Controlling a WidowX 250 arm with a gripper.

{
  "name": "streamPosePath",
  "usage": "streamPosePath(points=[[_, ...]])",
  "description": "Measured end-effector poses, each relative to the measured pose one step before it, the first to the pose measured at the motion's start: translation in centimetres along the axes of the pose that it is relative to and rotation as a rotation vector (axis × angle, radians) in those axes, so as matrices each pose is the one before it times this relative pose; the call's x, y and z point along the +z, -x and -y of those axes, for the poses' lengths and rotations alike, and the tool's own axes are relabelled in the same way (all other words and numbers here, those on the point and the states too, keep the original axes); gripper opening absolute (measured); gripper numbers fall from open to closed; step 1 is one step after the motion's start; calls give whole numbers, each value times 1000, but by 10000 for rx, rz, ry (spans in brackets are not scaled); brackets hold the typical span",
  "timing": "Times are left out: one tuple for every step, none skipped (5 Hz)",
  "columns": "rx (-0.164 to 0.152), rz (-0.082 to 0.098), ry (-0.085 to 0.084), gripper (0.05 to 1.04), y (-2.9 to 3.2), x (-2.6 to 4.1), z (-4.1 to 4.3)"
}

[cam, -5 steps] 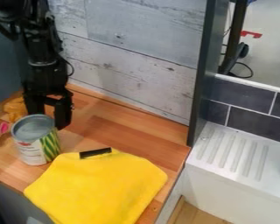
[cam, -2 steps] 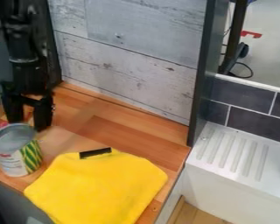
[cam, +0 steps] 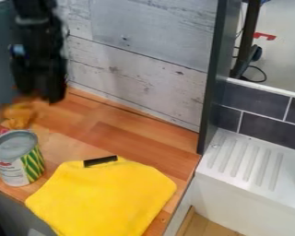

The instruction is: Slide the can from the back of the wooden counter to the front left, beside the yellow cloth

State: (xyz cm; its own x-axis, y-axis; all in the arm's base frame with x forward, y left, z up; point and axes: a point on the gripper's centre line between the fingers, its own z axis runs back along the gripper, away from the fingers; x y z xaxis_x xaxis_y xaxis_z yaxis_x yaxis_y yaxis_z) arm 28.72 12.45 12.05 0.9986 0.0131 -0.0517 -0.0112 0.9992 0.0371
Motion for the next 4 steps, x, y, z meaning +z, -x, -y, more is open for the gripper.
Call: streamPosePath(points=[[-107,470,9,1001,2382,1498,1750],[-681,-559,-237,1001,1355,289,3741],[-893,-761,105,1001,1892,-827,2735],[-1110,265,-233,1001,885,504,2842]])
